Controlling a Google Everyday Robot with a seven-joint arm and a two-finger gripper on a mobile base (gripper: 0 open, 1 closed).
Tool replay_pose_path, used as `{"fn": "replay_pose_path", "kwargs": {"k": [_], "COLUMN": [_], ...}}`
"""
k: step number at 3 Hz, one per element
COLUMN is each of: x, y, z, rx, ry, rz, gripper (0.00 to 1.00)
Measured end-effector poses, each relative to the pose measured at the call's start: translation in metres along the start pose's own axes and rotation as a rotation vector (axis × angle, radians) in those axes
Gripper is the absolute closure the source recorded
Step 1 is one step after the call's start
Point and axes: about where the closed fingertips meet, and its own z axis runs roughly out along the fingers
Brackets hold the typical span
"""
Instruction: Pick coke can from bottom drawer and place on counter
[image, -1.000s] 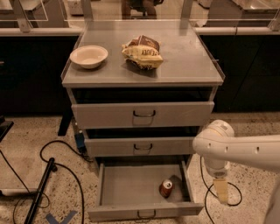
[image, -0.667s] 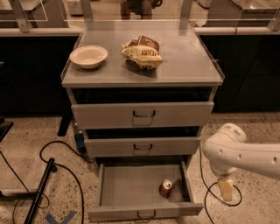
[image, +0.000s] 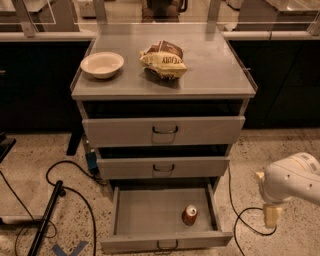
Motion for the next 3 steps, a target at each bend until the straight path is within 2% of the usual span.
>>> {"fn": "replay_pose_path", "kwargs": {"k": [1, 2, 3], "x": [0.0, -0.011, -0.05], "y": [-0.001, 0.0, -0.005], "z": [-0.001, 0.035, 0.097], "rx": [0.002, -0.059, -0.175], "ry": [0.003, -0.042, -0.154], "rz": [-0.005, -0.027, -0.097], "gripper": [0.0, 0.0, 0.0]}}
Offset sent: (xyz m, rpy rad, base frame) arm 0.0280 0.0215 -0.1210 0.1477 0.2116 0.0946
